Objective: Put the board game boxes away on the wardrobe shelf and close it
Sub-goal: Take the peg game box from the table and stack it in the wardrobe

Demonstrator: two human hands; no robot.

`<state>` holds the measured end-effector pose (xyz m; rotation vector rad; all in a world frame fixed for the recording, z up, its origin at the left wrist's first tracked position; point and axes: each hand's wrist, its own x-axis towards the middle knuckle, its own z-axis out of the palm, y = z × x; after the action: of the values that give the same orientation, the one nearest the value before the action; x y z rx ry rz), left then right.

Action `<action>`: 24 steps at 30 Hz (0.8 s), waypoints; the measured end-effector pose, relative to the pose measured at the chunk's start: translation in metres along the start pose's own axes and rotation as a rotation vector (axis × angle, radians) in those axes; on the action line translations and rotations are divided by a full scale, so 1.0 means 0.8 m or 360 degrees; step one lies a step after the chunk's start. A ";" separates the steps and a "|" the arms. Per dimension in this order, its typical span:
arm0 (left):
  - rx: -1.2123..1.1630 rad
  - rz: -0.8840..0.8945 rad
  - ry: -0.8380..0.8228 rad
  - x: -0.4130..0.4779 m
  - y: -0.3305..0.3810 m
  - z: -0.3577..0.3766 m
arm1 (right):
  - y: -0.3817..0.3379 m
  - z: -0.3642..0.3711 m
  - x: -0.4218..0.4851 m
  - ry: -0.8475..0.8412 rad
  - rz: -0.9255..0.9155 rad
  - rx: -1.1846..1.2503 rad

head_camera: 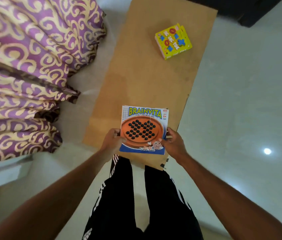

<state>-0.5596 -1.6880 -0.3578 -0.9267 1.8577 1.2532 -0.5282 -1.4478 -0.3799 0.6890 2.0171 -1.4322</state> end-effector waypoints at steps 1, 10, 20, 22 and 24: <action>-0.0069 -0.0006 0.0035 -0.022 -0.007 -0.006 | -0.005 -0.003 -0.013 -0.0052 -0.0034 -0.0056; -0.0417 0.0114 0.0358 -0.180 -0.146 -0.075 | -0.064 0.050 -0.134 -0.0278 -0.0519 -0.0558; -0.0891 0.0268 0.0836 -0.330 -0.392 -0.209 | -0.082 0.280 -0.285 -0.0744 -0.0977 -0.0913; -0.0944 0.0274 0.0953 -0.359 -0.444 -0.234 | -0.081 0.334 -0.322 -0.0859 -0.1037 -0.0962; -0.1041 0.0247 0.1106 -0.396 -0.504 -0.256 | -0.076 0.393 -0.367 -0.1006 -0.1139 -0.1060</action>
<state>-0.0903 -1.9372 -0.2093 -1.7709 2.0734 1.8547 -0.3150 -1.7898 -0.2179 -0.7426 2.0614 -0.9847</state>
